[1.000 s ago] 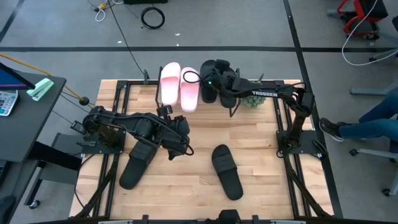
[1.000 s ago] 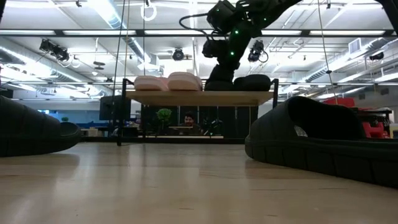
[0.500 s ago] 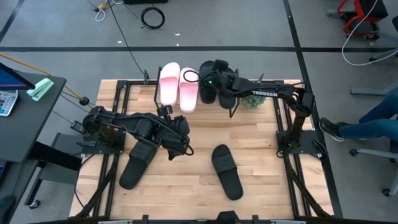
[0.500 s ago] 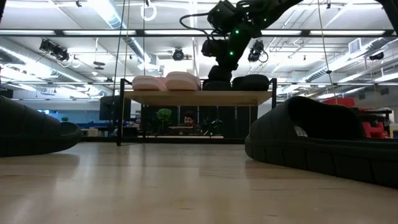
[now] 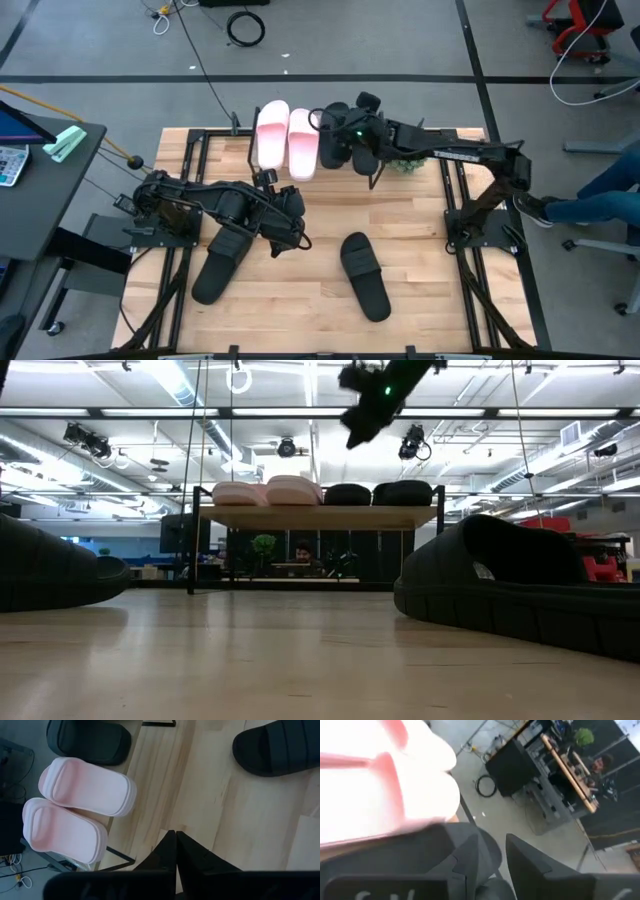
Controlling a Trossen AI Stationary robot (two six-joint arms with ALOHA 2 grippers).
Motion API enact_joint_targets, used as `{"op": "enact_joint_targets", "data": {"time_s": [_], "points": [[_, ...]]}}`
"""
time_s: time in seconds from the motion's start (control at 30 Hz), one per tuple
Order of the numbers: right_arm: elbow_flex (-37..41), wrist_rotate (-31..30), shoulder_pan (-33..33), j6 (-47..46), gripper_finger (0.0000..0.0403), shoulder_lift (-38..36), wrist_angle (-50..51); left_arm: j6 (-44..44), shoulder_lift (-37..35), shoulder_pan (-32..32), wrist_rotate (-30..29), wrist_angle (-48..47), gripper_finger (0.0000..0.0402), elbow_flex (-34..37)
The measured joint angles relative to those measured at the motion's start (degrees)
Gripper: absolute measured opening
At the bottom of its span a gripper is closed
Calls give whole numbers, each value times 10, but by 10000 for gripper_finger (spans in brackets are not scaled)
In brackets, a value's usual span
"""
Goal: Pick and place slides into the shelf
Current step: Put the black slipper under the shelf
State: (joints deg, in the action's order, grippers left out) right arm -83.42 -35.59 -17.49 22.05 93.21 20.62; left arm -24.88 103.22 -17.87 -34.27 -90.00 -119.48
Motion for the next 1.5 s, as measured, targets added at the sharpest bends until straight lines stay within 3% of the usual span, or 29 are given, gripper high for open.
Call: {"op": "enact_joint_targets", "data": {"time_s": [0.1,0.2,0.33,0.43,0.53,0.73,0.93,1.17,1.4,1.5], "points": [[0,6,15,-28,105,-30,36,-11,0,0,0,0,19,0],[0,56,35,-108,105,-65,108,-31,0,-4,1,0,23,0],[-1,229,71,-240,105,-111,242,-47,0,-17,9,0,21,0],[-1,375,117,-290,102,-131,345,-49,0,-31,51,0,16,0],[12,433,199,-334,94,-143,373,-59,0,-51,70,0,11,0],[109,411,390,-333,85,-131,237,-110,0,-97,71,1,10,0],[200,351,509,-324,84,-107,163,-178,0,-135,71,0,17,0],[249,234,548,-421,84,-99,163,-207,29,-193,96,0,5,0],[251,229,548,-459,84,-99,151,-277,125,-261,136,0,26,0],[251,229,548,-460,84,-99,150,-237,169,-272,211,0,37,0]]}}
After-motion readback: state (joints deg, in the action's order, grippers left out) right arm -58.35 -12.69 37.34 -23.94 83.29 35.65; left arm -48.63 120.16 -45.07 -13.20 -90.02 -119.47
